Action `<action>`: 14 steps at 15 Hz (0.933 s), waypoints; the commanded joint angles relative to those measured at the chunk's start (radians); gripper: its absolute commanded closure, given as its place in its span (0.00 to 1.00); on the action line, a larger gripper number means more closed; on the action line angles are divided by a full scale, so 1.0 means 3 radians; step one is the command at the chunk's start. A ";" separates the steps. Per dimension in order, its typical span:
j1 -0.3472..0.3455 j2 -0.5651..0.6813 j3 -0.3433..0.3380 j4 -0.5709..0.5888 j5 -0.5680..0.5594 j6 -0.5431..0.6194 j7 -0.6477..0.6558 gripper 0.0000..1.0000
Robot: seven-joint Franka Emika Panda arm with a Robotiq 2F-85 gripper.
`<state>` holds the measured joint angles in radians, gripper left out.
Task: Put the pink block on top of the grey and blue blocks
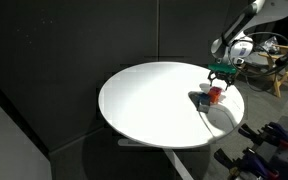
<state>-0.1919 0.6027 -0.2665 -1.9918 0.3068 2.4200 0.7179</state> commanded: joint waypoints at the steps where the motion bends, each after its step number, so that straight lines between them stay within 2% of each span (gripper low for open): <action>1: -0.0014 0.0031 0.0004 0.0057 -0.0035 -0.0013 -0.0030 0.00; 14: -0.0012 0.0110 -0.0006 0.0103 -0.0044 -0.0024 -0.0020 0.00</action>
<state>-0.1919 0.6246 -0.2665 -1.9829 0.3068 2.4200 0.7179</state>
